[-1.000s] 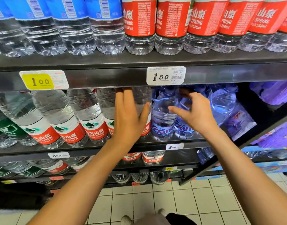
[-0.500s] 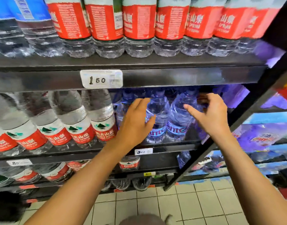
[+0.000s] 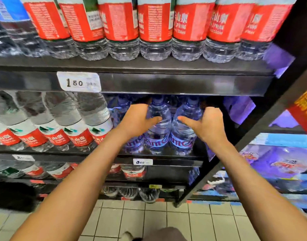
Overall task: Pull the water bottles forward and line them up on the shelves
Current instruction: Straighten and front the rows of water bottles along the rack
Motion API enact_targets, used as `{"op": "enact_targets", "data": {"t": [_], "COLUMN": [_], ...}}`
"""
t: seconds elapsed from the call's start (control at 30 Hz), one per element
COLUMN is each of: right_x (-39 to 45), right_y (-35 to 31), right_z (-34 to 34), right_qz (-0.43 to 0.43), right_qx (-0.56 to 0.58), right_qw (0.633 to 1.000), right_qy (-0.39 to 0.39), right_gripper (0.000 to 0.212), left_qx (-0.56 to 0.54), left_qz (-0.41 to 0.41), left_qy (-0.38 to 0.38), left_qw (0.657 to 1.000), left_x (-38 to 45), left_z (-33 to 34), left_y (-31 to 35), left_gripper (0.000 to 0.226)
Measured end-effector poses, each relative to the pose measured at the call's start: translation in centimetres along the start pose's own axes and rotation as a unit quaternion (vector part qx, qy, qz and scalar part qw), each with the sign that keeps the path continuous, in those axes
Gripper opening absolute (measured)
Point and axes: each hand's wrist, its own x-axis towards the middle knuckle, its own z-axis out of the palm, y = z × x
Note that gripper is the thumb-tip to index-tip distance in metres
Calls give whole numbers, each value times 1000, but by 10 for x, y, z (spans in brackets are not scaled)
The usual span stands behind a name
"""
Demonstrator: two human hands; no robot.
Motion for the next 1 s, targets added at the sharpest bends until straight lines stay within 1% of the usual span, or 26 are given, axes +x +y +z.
{"op": "enact_targets", "data": {"t": [0.1, 0.23, 0.33, 0.4, 0.43, 0.47, 0.5, 0.57, 0.63, 0.67, 0.73, 0.87, 0.93, 1.0], "right_x": [3, 5, 9, 11, 10, 9, 7, 4, 3, 3, 2, 6, 9, 12], "right_y": [-2, 0, 5, 8, 9, 9, 8, 3, -3, -5, -4, 2, 5, 8], "right_z": [-4, -10, -10, -9, -9, -9, -9, -11, -11, -10, -8, -5, -5, -7], "right_qz": [12, 1, 17, 41, 44, 40, 32, 22, 17, 12, 7, 26, 29, 31], "right_qx": [-14, 8, 58, 94, 108, 115, 117, 104, 71, 60, 49, 43, 46, 83], "right_qw": [999, 999, 995, 988, 986, 986, 988, 993, 997, 998, 999, 998, 997, 992], "right_qy": [-35, -45, -81, -116, -122, -114, -96, -58, -32, -24, -13, -22, -59, -86], "right_gripper": [72, 69, 52, 43, 39, 38, 44, 66, 72, 73, 72, 70, 62, 47], "left_qx": [-9, 20, 39, 9, -13, -33, -49, -59, -59, -62, -67, -49, -24, -3], "left_qz": [-13, -50, -77, -88, -90, -90, -79, -50, -24, -21, -27, -63, -75, -74], "left_qy": [8, 61, 86, 77, 69, 56, 46, 35, 30, 30, 34, 31, 60, 87], "left_qw": [1000, 997, 993, 993, 993, 994, 995, 996, 998, 997, 997, 996, 995, 993], "left_x": [2, -2, -7, -9, -9, -10, -10, -10, -8, -8, -7, -7, -9, -11], "left_z": [3, 13, 20, 23, 23, 22, 21, 20, 17, 16, 16, 22, 25, 28], "left_y": [0, 6, 13, 11, 9, 6, 3, -1, 0, -1, 0, -1, 1, 5], "left_gripper": [56, 50, 55, 55, 56, 56, 53, 42, 53, 54, 48, 50, 52, 55]}}
